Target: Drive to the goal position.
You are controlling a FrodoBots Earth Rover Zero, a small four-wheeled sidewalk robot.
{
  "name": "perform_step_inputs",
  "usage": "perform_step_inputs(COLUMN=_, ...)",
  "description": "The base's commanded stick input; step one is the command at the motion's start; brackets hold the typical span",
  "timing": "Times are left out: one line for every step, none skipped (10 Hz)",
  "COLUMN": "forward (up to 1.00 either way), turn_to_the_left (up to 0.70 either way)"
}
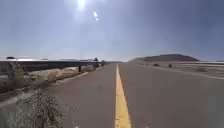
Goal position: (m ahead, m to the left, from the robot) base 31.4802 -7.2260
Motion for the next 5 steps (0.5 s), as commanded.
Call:
perform_step_inputs(forward=0.85, turn_to_the_left=0.0)
perform_step_inputs(forward=0.85, turn_to_the_left=0.0)
perform_step_inputs(forward=0.85, turn_to_the_left=0.0)
perform_step_inputs(forward=0.85, turn_to_the_left=0.0)
perform_step_inputs(forward=0.85, turn_to_the_left=0.0)
